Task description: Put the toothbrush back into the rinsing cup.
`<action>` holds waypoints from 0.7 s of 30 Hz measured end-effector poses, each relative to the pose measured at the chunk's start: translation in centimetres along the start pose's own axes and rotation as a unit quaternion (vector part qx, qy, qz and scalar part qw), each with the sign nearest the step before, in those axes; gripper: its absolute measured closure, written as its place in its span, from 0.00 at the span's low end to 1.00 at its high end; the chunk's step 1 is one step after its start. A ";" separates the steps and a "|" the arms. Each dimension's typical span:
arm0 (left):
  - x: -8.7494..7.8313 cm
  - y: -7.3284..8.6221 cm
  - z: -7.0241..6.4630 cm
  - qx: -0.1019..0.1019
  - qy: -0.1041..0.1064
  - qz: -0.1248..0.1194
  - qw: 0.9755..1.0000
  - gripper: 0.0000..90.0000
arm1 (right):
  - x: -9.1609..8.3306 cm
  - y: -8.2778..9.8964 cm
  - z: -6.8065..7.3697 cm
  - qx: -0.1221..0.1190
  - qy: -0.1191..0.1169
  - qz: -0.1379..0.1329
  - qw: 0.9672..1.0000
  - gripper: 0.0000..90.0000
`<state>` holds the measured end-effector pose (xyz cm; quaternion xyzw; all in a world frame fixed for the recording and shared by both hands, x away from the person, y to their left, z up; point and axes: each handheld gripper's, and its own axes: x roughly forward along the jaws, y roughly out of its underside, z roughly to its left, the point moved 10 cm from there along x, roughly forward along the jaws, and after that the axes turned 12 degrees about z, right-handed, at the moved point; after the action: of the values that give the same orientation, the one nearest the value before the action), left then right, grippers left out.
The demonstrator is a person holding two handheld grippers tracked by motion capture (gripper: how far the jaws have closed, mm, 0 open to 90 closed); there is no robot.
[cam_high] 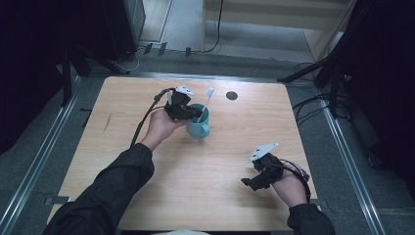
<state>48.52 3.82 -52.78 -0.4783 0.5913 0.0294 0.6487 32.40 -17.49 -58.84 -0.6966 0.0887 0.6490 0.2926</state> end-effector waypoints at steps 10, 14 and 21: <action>0.0 0.1 0.0 -0.002 0.004 0.003 1.000 0.87 | 0.0 0.0 0.0 0.000 0.000 0.000 1.000 0.21; -0.4 -0.1 -0.1 -0.005 0.007 -0.001 1.000 0.86 | 0.0 -0.1 0.0 -0.002 0.000 -0.001 1.000 0.21; -1.9 -0.1 -0.3 -0.003 0.008 -0.002 1.000 0.80 | 0.2 -0.4 -0.1 -0.005 -0.002 0.000 1.000 0.21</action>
<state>47.79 4.51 -51.15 -0.4815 0.5952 0.0260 0.6428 32.74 -17.14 -58.86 -0.6967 0.0849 0.6508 0.2897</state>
